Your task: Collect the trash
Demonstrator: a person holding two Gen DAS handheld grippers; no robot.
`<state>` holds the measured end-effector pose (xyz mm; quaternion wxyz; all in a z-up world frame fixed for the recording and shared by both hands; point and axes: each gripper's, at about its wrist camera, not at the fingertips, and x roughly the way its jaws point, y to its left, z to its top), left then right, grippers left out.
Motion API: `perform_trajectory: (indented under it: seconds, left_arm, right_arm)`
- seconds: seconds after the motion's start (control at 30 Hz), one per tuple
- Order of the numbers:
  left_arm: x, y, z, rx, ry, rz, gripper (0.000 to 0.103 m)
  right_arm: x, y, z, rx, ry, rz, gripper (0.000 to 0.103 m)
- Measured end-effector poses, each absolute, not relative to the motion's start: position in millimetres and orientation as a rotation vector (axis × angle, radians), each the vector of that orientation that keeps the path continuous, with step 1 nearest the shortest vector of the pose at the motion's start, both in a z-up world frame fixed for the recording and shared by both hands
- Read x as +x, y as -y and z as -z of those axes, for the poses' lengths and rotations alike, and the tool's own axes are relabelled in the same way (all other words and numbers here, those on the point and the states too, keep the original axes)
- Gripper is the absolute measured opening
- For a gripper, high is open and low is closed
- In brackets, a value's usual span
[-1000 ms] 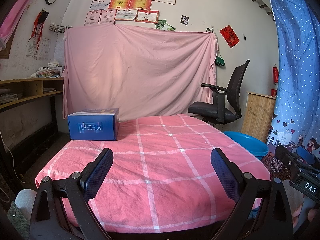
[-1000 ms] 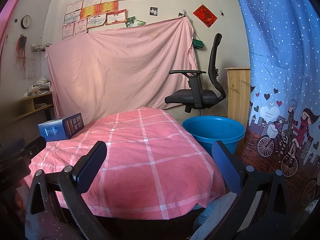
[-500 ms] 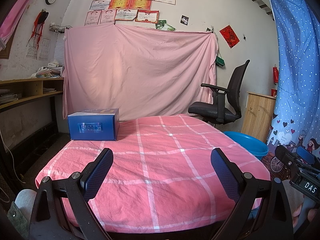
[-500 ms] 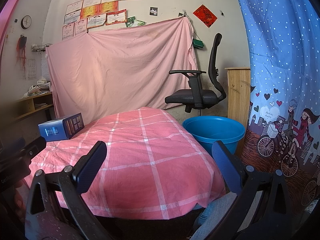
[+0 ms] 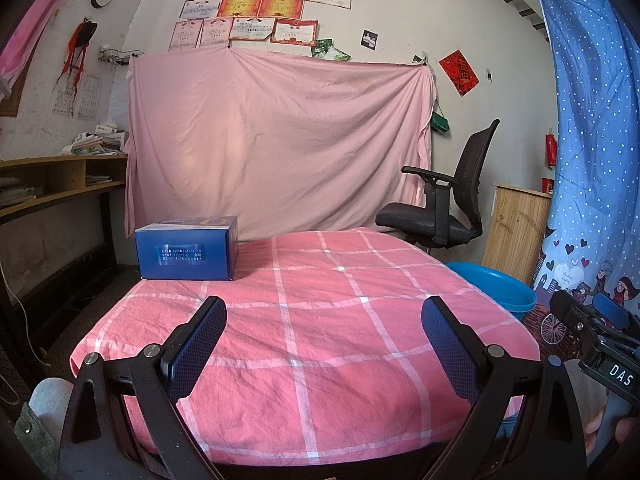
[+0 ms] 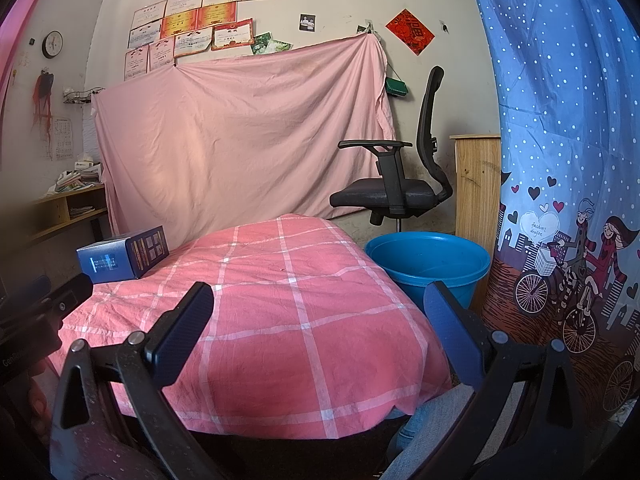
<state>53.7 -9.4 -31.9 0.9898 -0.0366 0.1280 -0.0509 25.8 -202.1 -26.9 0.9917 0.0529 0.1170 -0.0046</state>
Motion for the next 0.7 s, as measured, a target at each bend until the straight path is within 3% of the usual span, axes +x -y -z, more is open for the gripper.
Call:
perform_trajectory:
  seconds: [0.7]
  left_arm:
    - [57,20,38,-0.035,-0.268,0.086,0.096]
  right_arm:
    - [26,197,31,0.108,-0.240,0.007,0.103]
